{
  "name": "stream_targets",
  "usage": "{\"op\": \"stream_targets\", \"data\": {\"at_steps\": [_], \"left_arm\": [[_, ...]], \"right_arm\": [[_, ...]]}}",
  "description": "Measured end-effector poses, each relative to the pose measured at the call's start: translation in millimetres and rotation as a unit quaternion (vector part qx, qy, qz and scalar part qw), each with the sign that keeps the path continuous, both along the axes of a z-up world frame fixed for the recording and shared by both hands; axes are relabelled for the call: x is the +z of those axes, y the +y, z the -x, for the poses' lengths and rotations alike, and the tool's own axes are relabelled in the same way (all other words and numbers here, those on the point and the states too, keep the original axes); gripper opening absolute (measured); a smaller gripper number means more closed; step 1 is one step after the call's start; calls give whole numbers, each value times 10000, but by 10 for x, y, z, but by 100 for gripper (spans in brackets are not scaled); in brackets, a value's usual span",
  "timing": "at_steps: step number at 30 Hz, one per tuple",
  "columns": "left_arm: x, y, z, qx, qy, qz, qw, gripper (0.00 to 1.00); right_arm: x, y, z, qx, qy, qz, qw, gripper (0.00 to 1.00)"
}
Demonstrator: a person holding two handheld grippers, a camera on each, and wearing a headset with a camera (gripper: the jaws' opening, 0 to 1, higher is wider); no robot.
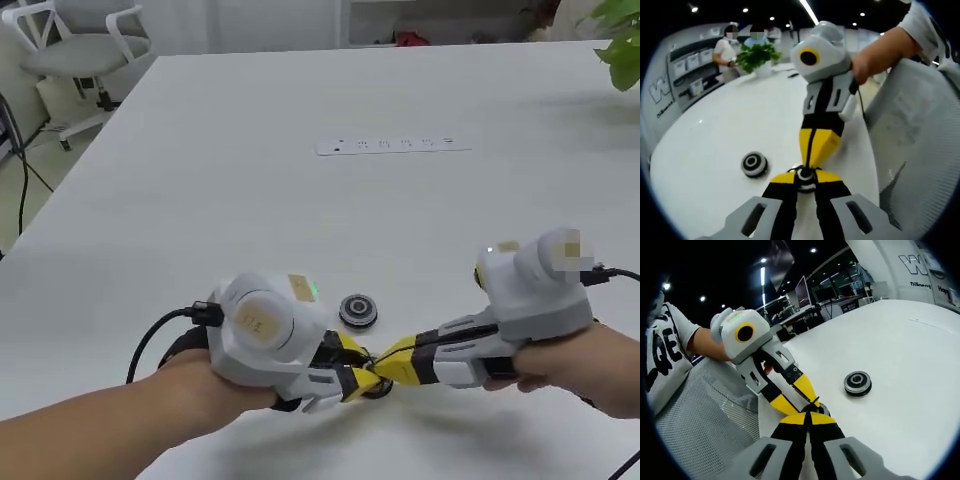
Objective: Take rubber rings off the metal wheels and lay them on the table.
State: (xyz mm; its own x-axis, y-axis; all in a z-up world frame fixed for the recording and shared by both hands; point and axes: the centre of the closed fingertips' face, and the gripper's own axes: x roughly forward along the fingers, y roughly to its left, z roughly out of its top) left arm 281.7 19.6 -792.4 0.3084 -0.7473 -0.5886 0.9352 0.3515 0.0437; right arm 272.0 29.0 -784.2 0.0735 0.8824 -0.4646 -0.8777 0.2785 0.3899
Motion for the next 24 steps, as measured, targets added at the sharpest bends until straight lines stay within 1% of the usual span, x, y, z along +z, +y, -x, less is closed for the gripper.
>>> {"op": "stream_targets", "data": {"at_steps": [3, 5, 9, 11, 12, 17, 22, 24], "left_arm": [[1, 2, 2, -37, -19, 32, 10000, 13], [4, -1, 9, -30, 37, 56, 10000, 14], [5, 4, 20, -77, 72, 41, 9999, 15], [14, 1, 51, -121, 125, 53, 9998, 19], [15, 8, 58, -139, 97, 29, 9999, 20], [27, 47, 124, -273, 93, -43, 9996, 25], [103, 83, 126, -284, 67, 12, 9996, 28], [140, 100, 124, -272, 58, 42, 9996, 31]], "right_arm": [[10, -25, -13, -51, 6, -4, 10000, 0], [15, -29, -17, -77, 22, -13, 10000, 0], [9, -52, -30, -124, 43, 1, 9999, 0], [17, -61, -38, -152, 45, -11, 9999, 0], [21, -61, -38, -160, 54, -22, 9999, 0], [37, -53, -35, -163, 54, -32, 9998, 0], [49, -67, -38, -189, 55, -36, 9998, 0], [52, -69, -43, -196, 52, -40, 9998, 0]]}}
